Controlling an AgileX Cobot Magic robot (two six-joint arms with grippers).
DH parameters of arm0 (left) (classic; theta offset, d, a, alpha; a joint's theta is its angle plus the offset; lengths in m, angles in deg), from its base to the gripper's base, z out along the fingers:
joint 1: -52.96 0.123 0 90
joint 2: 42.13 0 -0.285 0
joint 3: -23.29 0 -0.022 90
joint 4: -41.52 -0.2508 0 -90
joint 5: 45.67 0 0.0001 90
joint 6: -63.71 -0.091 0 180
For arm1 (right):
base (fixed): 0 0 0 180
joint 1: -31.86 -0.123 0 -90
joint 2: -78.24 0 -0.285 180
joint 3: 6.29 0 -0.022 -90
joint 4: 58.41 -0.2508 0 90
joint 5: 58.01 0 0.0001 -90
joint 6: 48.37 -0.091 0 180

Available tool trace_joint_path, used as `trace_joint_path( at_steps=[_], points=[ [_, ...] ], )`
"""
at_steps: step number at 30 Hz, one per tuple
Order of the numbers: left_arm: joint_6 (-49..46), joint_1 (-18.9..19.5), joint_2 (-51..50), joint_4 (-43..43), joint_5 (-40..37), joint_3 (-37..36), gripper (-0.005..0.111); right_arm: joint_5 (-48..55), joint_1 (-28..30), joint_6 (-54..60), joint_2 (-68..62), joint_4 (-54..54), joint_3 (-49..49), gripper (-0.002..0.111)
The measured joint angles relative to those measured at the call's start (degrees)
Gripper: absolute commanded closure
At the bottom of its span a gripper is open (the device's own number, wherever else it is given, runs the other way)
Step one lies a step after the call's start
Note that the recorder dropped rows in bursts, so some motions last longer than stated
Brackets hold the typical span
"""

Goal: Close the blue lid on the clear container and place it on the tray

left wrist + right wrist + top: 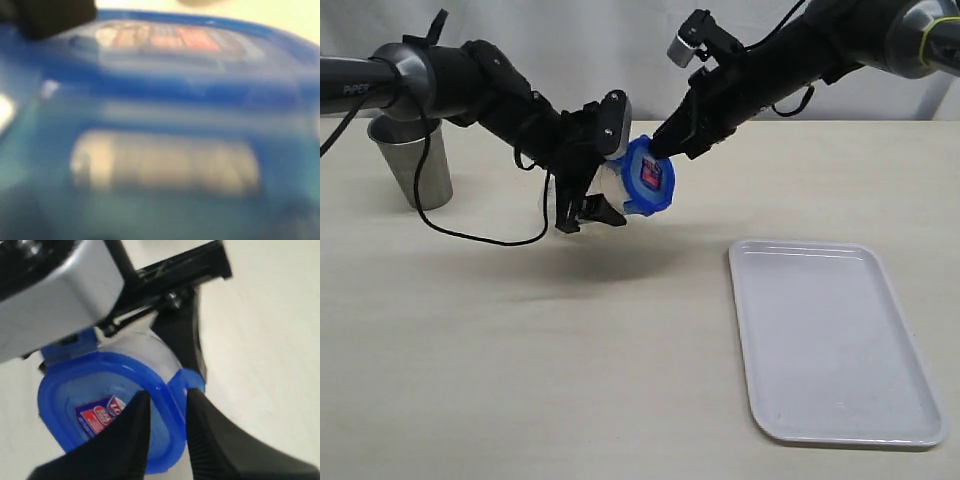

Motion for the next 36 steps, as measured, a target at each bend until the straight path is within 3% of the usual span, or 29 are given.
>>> trace_joint_path(
  at_steps=[4, 16, 33, 36],
  points=[
    [5.4, 1.6, 0.0, 4.4, -1.2, 0.0, 0.107, -3.4, 0.8, -6.0, -0.9, 2.6, 0.1, 0.074],
    [8.5, 3.7, 0.0, 12.5, -8.8, 0.0, 0.107, -5.0, 1.0, -12.4, -0.9, 3.6, 0.1, 0.074],
    [9.9, 3.9, -0.2, 13.1, -9.7, -0.1, 0.107, -3.6, 1.4, -25.1, -3.0, 3.4, 0.6, 0.074],
    [11.1, 3.9, -0.2, 13.1, -9.5, -0.1, 0.107, -2.3, 1.7, -31.9, -3.0, 4.2, -1.8, 0.074]
  ],
)
